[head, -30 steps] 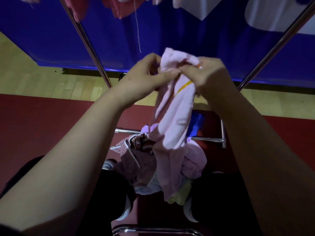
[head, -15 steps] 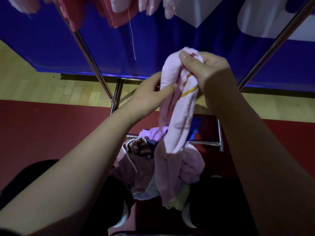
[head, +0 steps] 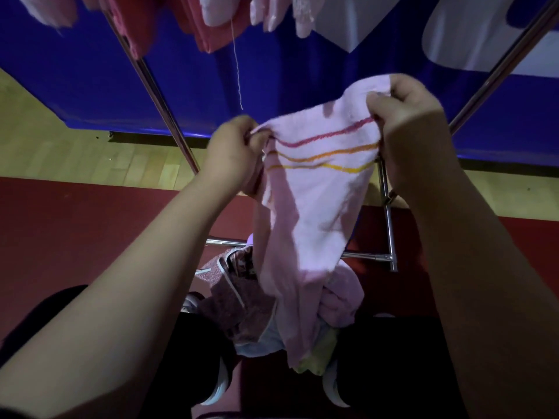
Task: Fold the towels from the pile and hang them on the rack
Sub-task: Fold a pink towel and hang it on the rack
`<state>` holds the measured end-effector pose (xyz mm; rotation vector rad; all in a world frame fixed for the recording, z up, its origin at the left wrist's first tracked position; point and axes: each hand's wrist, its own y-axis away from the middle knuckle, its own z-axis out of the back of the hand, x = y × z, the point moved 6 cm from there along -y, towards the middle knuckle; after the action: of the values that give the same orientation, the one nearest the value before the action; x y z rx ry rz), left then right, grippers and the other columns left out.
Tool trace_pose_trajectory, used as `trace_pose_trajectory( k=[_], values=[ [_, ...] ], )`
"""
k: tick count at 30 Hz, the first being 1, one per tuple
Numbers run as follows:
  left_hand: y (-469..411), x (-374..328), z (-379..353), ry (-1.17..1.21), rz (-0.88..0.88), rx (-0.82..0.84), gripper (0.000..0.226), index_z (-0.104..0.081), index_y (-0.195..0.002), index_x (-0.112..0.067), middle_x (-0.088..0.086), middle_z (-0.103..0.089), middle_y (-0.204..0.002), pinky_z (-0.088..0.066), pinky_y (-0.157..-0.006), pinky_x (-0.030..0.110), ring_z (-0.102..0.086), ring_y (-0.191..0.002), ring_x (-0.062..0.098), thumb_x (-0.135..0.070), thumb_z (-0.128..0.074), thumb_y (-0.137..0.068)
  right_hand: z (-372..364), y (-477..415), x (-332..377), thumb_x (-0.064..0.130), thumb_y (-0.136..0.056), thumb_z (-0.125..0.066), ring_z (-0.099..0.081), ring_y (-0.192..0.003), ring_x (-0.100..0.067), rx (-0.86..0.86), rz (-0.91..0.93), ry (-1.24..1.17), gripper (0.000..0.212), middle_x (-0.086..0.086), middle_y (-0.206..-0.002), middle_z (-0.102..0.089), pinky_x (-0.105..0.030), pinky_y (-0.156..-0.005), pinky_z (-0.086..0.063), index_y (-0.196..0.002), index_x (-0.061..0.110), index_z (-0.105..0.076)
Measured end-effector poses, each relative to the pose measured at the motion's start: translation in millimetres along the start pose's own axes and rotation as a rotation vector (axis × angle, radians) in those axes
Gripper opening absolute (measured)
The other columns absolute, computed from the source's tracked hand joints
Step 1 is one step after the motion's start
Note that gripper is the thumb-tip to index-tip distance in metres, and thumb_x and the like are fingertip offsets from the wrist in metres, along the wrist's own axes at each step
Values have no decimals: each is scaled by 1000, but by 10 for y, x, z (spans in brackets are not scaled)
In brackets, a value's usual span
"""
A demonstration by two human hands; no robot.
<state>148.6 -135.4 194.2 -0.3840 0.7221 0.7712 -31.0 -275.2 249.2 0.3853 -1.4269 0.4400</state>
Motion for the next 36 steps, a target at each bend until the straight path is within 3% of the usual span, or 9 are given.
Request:
trace_pose_trajectory(
  k=[3,6,8,13,18,25,29,32,36],
  values=[
    [-13,-65,112,156,21,-26,25,-61,-81,-9,-2,-56,-59,-33,-47,15,-46,-47,1,-31,-65,-91,-38,-22,-7,8,-87,-55,-59,-77,-19,18,39,66,19,-22,-92,-68,-29,-66,-49,-99,4,-69],
    [20,-44,71,186,76,52,30,-62,-77,-8,-3,-49,-54,-35,-48,15,-43,-41,1,-35,-66,-91,32,-61,-92,19,-83,-59,-59,-77,-21,-80,54,136,19,-20,-87,-67,-40,-71,-52,-93,7,-70],
    [-7,-124,163,182,15,15,30,-64,-77,-9,-3,-54,-53,-38,-53,22,-44,-43,1,-35,-64,-92,142,-92,-96,26,-80,-59,-59,-77,-25,-155,62,113,21,-15,-83,-66,-46,-71,-52,-91,11,-69],
    [-49,-162,386,230,16,-22,28,-66,-77,-11,-3,-57,-53,-40,-51,21,-46,-44,3,-35,-64,-92,261,-48,-37,19,-84,-58,-52,-70,-24,-216,22,0,12,-14,-79,-59,-36,-60,-44,-91,13,-66],
    [32,-297,595,298,0,3,29,-60,-70,-17,-5,-53,-49,-38,-45,18,-44,-42,5,-31,-61,-94,380,81,89,19,-81,-57,-59,-73,-21,-280,-8,9,14,-12,-82,-66,-43,-68,-54,-90,14,-66],
    [331,-742,1003,266,-107,81,27,-63,-85,-10,2,-54,-65,-43,-58,29,-49,-58,12,-34,-58,-95,534,418,595,21,-82,-60,-58,-72,-17,-294,102,44,15,-8,-78,-64,-48,-73,-55,-92,13,-69],
    [522,-1203,1321,297,-118,53,29,-61,-83,-6,0,-57,-59,-44,-55,20,-50,-49,7,-30,-54,-98,547,636,1050,28,-82,-64,-62,-71,-23,-297,203,101,16,-15,-77,-67,-45,-73,-55,-87,15,-69],
    [719,-1571,1541,350,-96,33,33,-54,-68,-16,-3,-51,-55,-33,-43,18,-40,-40,5,-27,-52,-99,542,819,1454,23,-84,-65,-57,-66,-11,-314,288,93,14,-8,-70,-65,-33,-66,-54,-89,11,-69],
    [923,-1913,1682,598,-34,107,28,-55,-69,-10,15,-50,-68,-41,-62,31,-47,-58,18,-13,-54,-96,414,1057,1906,13,-86,-65,-50,-58,-1,-274,397,128,9,3,-67,-60,-16,-59,-44,-89,6,-68]
  ],
)
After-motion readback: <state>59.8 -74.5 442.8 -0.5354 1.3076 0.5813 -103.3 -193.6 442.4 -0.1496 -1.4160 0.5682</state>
